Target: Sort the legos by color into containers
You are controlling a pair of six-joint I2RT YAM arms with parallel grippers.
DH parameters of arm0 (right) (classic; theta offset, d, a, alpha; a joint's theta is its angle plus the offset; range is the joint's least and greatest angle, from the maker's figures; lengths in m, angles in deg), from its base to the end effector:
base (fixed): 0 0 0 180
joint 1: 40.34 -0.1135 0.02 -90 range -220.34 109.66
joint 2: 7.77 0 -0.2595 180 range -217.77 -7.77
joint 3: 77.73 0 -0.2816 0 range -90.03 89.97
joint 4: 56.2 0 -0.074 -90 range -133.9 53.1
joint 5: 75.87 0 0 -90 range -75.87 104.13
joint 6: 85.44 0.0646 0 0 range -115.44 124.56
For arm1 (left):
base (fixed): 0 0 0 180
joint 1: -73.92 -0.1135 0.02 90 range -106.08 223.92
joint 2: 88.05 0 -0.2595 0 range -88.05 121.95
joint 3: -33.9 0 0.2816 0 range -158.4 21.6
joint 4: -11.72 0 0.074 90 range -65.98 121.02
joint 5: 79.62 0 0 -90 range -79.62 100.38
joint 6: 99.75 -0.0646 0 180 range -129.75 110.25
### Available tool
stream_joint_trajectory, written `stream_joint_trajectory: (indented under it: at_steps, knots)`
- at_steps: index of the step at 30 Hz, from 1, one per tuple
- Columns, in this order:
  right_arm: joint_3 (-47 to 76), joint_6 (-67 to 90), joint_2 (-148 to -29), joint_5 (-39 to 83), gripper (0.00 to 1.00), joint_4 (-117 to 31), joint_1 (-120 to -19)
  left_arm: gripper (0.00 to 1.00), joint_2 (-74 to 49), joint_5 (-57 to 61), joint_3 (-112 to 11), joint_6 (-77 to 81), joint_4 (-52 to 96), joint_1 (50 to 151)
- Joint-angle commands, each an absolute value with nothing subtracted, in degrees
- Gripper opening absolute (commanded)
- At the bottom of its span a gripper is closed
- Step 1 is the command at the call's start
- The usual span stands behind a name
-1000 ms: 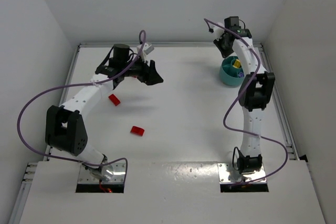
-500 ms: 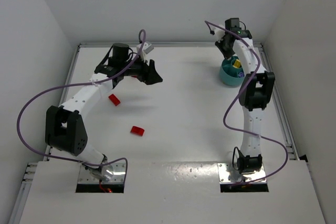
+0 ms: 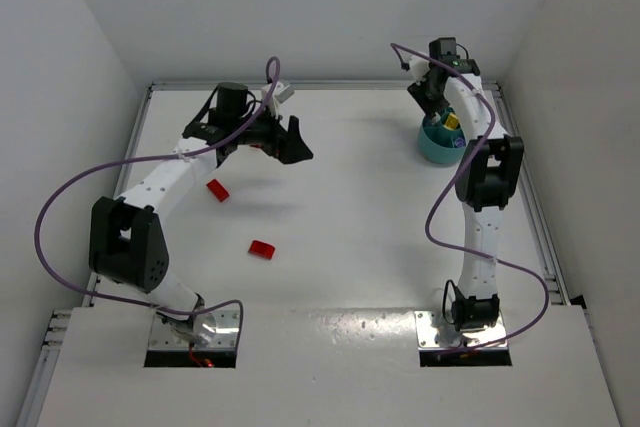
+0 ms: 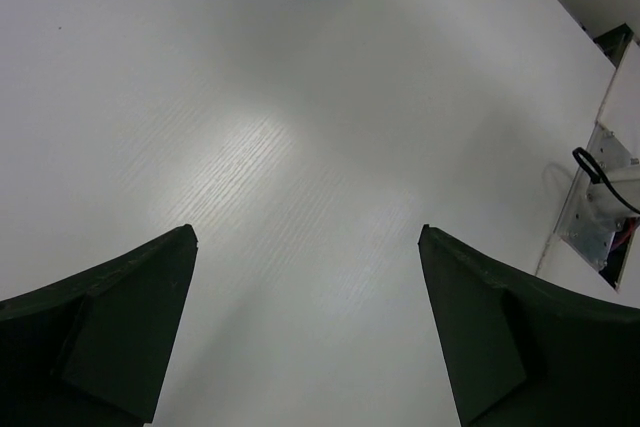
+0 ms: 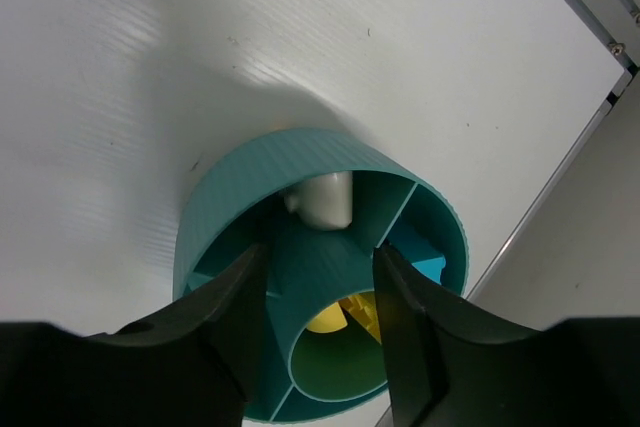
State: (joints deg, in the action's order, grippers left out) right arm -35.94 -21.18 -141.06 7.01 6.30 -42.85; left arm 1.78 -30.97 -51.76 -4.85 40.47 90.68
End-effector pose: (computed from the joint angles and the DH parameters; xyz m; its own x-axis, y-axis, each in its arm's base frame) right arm 0.5524 0.0162 0.2100 -0.7696 -0.4651 -0.4375 -0.3456 0.8795 -0.3271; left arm 0.3735 -0.1571 0.2860 -0.5823 0.1084 -0.8057 0.7003 0.5702 -0.4294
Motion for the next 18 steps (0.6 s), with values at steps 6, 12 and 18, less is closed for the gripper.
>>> stream_joint_trajectory:
  at_steps: [6,12,18]
  knots:
    - [-41.3,-19.2,-137.3,9.5,0.50,7.7,-42.5,1.00,-0.6,-25.4,-54.6,-5.0,40.8,89.3]
    - [-40.6,-13.9,-128.5,19.3,0.52,8.9,-42.5,1.00,-2.1,-17.8,-58.5,-4.8,50.2,84.2]
    - [-28.7,-11.3,-119.2,40.4,0.72,12.7,-44.1,1.00,-2.2,-11.3,-60.8,-23.2,66.0,74.9]
